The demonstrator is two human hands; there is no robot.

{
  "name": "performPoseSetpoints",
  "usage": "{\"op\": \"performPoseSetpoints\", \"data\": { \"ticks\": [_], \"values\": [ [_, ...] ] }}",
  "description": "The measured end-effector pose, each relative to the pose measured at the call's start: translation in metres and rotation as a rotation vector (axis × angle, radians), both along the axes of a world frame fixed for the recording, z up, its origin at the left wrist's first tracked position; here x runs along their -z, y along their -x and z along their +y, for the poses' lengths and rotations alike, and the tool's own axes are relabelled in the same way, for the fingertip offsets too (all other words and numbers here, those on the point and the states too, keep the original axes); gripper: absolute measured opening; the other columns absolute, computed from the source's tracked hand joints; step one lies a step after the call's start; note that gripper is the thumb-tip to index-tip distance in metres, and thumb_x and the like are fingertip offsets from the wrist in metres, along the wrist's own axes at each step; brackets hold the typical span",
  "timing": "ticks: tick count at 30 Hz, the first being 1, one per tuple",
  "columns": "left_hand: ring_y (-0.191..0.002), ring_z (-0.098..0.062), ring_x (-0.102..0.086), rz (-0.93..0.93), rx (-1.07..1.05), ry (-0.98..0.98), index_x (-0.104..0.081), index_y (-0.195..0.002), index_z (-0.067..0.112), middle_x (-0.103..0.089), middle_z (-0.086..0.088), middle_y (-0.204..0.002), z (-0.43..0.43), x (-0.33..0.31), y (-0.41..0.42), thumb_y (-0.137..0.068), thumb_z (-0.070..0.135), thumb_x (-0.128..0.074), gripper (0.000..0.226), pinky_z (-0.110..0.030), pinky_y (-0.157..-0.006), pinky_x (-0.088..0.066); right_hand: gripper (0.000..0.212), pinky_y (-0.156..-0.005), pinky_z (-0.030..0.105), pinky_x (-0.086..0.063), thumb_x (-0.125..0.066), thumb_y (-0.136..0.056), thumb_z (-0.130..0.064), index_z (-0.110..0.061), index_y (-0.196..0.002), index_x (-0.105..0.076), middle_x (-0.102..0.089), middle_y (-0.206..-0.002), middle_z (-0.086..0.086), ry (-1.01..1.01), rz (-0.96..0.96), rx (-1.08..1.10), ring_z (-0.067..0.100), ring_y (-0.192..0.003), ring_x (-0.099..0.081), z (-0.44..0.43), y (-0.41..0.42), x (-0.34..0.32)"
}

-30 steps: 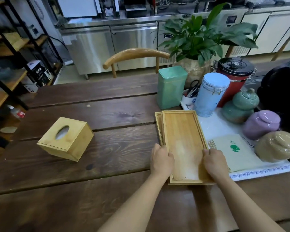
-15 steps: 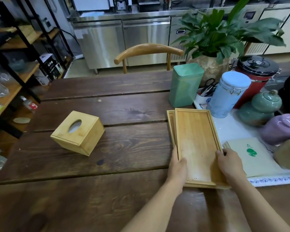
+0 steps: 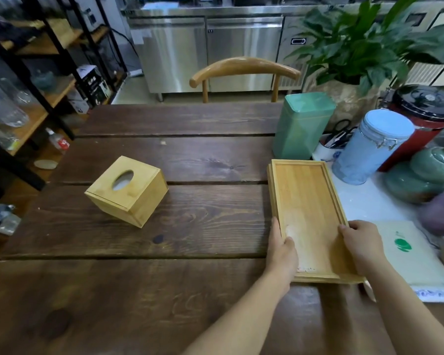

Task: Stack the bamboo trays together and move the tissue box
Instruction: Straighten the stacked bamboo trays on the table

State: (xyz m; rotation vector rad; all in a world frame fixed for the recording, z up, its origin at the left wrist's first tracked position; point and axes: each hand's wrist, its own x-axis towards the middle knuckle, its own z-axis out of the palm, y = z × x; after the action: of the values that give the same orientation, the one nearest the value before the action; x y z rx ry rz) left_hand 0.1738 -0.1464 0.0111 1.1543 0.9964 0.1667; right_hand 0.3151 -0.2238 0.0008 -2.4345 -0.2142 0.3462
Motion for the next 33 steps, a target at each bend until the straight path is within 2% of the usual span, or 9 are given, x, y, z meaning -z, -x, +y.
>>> {"op": "performPoseSetpoints", "data": {
  "ticks": [9, 17, 22, 24, 28, 33],
  "values": [
    [-0.141, -0.019, -0.029, 0.011, 0.009, -0.011, -0.012, -0.146, 0.046, -0.024, 0.007, -0.157, 0.0032, 0.0032, -0.0061, -0.099, 0.021, -0.031, 0.057, -0.045, -0.117, -0.025, 0.021, -0.063, 0.034, -0.036, -0.05, -0.086, -0.013, 0.002, -0.078, -0.062, -0.06, -0.076, 0.02, -0.031, 0.021, 0.002, 0.034, -0.071, -0.052, 0.003, -0.0043, 0.0036],
    [-0.142, -0.018, -0.026, 0.012, 0.016, -0.038, -0.011, -0.147, 0.045, -0.022, 0.008, -0.158, 0.0035, 0.005, -0.0089, -0.1, 0.019, -0.03, 0.057, -0.046, -0.118, -0.024, 0.02, -0.065, 0.034, -0.037, -0.05, -0.088, -0.015, -0.002, -0.076, -0.061, -0.058, -0.074, 0.016, -0.045, 0.014, -0.01, 0.034, -0.072, -0.052, 0.0033, -0.0066, 0.0051],
    [-0.143, -0.018, -0.025, 0.011, 0.02, -0.05, -0.01, -0.148, 0.043, -0.021, 0.008, -0.159, 0.0039, 0.0069, -0.0088, -0.1, 0.02, -0.03, 0.057, -0.046, -0.118, -0.023, 0.03, -0.05, 0.031, -0.029, -0.05, -0.088, -0.013, 0.003, -0.063, -0.052, -0.05, -0.059, 0.015, -0.015, -0.061, -0.055, 0.029, -0.057, -0.043, 0.0009, -0.0061, 0.0069],
    [-0.143, -0.018, -0.025, 0.007, 0.024, -0.048, -0.009, -0.148, 0.043, -0.021, 0.008, -0.159, 0.0034, 0.0071, -0.0086, -0.1, 0.019, -0.03, 0.057, -0.046, -0.118, -0.023, 0.032, -0.05, 0.03, -0.028, -0.05, -0.088, -0.013, 0.005, -0.061, -0.05, -0.048, -0.057, 0.016, -0.022, -0.071, -0.069, 0.027, -0.056, -0.042, 0.0, -0.006, 0.0066],
    [-0.142, -0.017, -0.025, 0.005, 0.037, -0.048, -0.01, -0.148, 0.042, -0.021, 0.007, -0.159, 0.0033, 0.0068, -0.0068, -0.099, 0.015, -0.03, 0.06, -0.045, -0.118, -0.022, 0.035, -0.048, 0.031, -0.024, -0.05, -0.085, -0.007, -0.006, -0.053, -0.038, -0.037, -0.053, 0.011, -0.028, -0.088, -0.096, 0.023, -0.052, -0.033, -0.0019, -0.0063, 0.0065],
    [-0.141, -0.018, -0.028, 0.004, 0.049, -0.054, -0.012, -0.148, 0.043, -0.024, 0.007, -0.158, 0.0045, 0.006, -0.0047, -0.097, 0.012, -0.032, 0.063, -0.045, -0.117, -0.025, 0.034, -0.048, 0.031, -0.024, -0.051, -0.085, -0.007, -0.006, -0.053, -0.039, -0.037, -0.052, 0.01, -0.04, -0.079, -0.099, 0.022, -0.051, -0.032, -0.0032, -0.006, 0.0067]
  ]
}}
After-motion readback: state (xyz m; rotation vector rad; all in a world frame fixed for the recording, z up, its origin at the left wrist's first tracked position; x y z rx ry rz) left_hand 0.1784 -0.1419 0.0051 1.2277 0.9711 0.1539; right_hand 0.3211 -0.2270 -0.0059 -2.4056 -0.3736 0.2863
